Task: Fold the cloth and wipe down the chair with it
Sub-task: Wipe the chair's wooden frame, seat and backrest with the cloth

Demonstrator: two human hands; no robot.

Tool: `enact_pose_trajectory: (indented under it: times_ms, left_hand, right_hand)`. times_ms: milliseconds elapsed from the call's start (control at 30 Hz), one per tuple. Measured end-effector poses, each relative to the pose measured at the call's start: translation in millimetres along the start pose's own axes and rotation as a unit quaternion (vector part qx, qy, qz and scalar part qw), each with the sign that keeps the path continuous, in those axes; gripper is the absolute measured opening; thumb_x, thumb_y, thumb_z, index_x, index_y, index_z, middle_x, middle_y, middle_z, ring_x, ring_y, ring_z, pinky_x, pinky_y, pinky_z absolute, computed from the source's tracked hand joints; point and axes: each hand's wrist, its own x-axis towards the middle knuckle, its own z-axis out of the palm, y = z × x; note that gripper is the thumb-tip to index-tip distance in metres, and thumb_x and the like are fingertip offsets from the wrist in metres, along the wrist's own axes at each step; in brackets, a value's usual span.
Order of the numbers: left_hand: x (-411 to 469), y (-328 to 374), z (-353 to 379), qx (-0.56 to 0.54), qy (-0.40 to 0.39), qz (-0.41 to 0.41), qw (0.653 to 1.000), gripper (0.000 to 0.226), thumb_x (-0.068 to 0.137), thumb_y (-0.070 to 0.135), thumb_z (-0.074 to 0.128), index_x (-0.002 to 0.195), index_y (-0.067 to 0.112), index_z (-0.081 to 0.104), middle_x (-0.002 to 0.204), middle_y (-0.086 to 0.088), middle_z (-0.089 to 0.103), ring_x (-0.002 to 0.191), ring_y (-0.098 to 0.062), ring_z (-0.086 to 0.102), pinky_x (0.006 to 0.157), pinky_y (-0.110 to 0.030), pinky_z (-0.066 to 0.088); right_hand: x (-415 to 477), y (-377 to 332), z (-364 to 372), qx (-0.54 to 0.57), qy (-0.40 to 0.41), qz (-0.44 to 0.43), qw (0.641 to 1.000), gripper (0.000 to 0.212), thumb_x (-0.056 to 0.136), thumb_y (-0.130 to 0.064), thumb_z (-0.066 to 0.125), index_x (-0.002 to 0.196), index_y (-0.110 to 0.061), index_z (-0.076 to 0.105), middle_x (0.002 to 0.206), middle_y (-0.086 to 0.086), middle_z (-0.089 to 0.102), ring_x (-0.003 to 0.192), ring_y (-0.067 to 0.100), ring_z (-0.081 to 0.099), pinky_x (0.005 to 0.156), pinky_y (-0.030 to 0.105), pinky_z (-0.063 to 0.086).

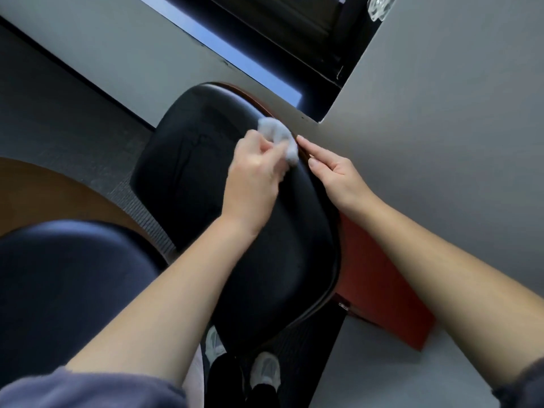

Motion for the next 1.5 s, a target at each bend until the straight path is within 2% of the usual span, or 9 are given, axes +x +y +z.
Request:
enact_pose_trajectory:
  times_ms: [100,267,433,600,700,867,1133,1267,1500]
  left_hand:
    - [-4,7,-11,0.041,-0.082,0.070,0.993,0.014,0.089,0.008,0.064,0.100,0.013,0.070,0.090,-0.011,0.049,0.081,-0.029,0.051,0.060,-0.043,0.050]
    - [50,-7,-10,0.085,-0.026,-0.040,0.995,0.010,0.093,0.012,0.058,0.087,0.012,0.067,0.100,-0.012,0.052,0.092,-0.029,0.052,0.070,-0.046,0.051]
    - [-35,38,-8,0.019,-0.087,0.047,0.995,0.009,0.087,0.006,0.067,0.094,0.011,0.069,0.086,-0.004,0.042,0.076,-0.022,0.048,0.055,-0.039,0.047]
    - [-42,35,0,-0.020,-0.024,0.017,0.999,0.015,0.090,0.008,0.067,0.103,0.009,0.074,0.083,-0.005,0.047,0.073,-0.022,0.050,0.059,-0.041,0.048]
    - [-89,53,4,-0.037,-0.058,0.052,0.996,0.021,0.089,0.006,0.069,0.109,0.010,0.073,0.082,-0.005,0.047,0.071,-0.019,0.048,0.054,-0.037,0.047]
    - [-147,52,-1,-0.035,-0.107,0.098,0.989,0.033,0.075,-0.005,0.078,0.104,0.012,0.073,0.081,-0.003,0.049,0.067,-0.017,0.048,0.048,-0.028,0.046]
    - [-83,25,-3,-0.049,-0.018,0.021,0.998,0.015,0.089,0.010,0.064,0.101,0.008,0.073,0.080,-0.003,0.048,0.069,-0.018,0.050,0.055,-0.037,0.048]
    - [-36,-4,-4,-0.042,0.024,-0.013,0.999,0.016,0.089,0.011,0.067,0.103,0.008,0.075,0.083,0.002,0.044,0.071,-0.016,0.049,0.062,-0.033,0.047]
    - [19,-57,-12,-0.035,0.072,-0.090,0.993,0.017,0.092,0.018,0.065,0.103,0.010,0.075,0.086,0.001,0.044,0.075,-0.017,0.052,0.069,-0.032,0.048]
  right_hand:
    - [-6,0,-5,0.011,-0.015,0.014,1.000,0.042,0.100,-0.008,0.043,0.139,-0.022,0.049,0.135,-0.018,0.051,0.124,-0.011,0.044,0.104,0.010,0.032]
    - [-13,-1,-9,0.011,-0.006,0.028,1.000,0.041,0.100,-0.008,0.045,0.138,-0.023,0.051,0.114,-0.024,0.058,0.096,-0.027,0.048,0.083,-0.004,0.032]
    - [-27,1,-12,0.025,-0.008,0.034,0.999,0.042,0.100,-0.007,0.045,0.140,-0.019,0.048,0.138,-0.012,0.051,0.126,-0.008,0.043,0.104,0.006,0.031]
    - [-45,10,-15,0.001,-0.003,0.044,0.999,0.042,0.101,-0.009,0.043,0.140,-0.021,0.048,0.107,-0.029,0.057,0.100,-0.015,0.051,0.101,0.011,0.034]
    - [-54,10,-13,-0.003,0.008,0.027,1.000,0.041,0.101,-0.010,0.042,0.141,-0.019,0.046,0.140,-0.011,0.049,0.129,-0.004,0.040,0.115,0.021,0.026]
    - [-65,9,-5,-0.010,0.011,0.033,0.999,0.045,0.102,-0.016,0.043,0.145,-0.024,0.039,0.146,-0.012,0.042,0.134,-0.002,0.036,0.114,0.022,0.025]
    - [-26,-8,7,-0.080,0.030,0.003,0.996,0.044,0.101,-0.016,0.041,0.146,-0.020,0.039,0.149,-0.008,0.040,0.136,0.002,0.034,0.115,0.020,0.023]
    - [2,-18,17,-0.140,0.022,-0.010,0.990,0.047,0.103,-0.022,0.038,0.150,-0.023,0.031,0.150,-0.004,0.039,0.138,0.007,0.032,0.106,0.012,0.020]
    - [59,-48,39,-0.321,-0.008,-0.037,0.946,0.052,0.103,-0.042,0.026,0.152,-0.039,0.011,0.142,-0.004,0.041,0.125,0.017,0.044,0.093,0.039,0.042]
